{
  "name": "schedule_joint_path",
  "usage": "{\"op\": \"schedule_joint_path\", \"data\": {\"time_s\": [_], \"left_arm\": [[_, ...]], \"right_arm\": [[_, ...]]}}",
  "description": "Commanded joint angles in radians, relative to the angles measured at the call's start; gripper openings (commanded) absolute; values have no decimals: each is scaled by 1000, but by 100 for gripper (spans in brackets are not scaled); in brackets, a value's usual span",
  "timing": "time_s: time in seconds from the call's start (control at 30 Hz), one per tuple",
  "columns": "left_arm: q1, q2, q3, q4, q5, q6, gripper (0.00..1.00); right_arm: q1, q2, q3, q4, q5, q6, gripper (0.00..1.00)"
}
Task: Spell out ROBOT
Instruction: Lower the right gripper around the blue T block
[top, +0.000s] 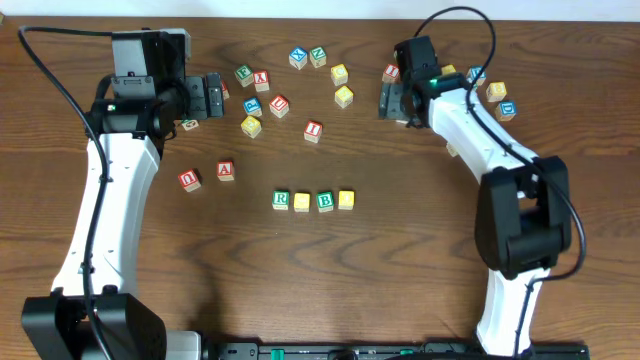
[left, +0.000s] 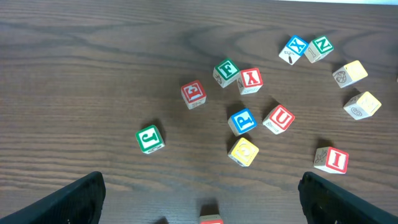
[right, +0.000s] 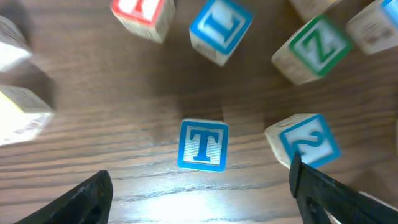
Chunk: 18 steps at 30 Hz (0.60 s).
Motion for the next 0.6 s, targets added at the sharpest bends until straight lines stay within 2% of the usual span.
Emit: {"op": "schedule_joint_path", "data": {"time_s": [0.0, 0.27, 0.43, 0.57], "left_arm": [[1, -16, 13, 0, 13, 6, 98], [1, -16, 13, 0, 13, 6, 98], [1, -16, 13, 0, 13, 6, 98], [1, -16, 13, 0, 13, 6, 98]], "right_arm": [[0, 37, 15, -3, -9, -5, 85], [0, 37, 21, 10, -3, -1, 83], [0, 37, 21, 13, 3, 3, 75], [0, 37, 21, 21, 2, 3, 72]]}}
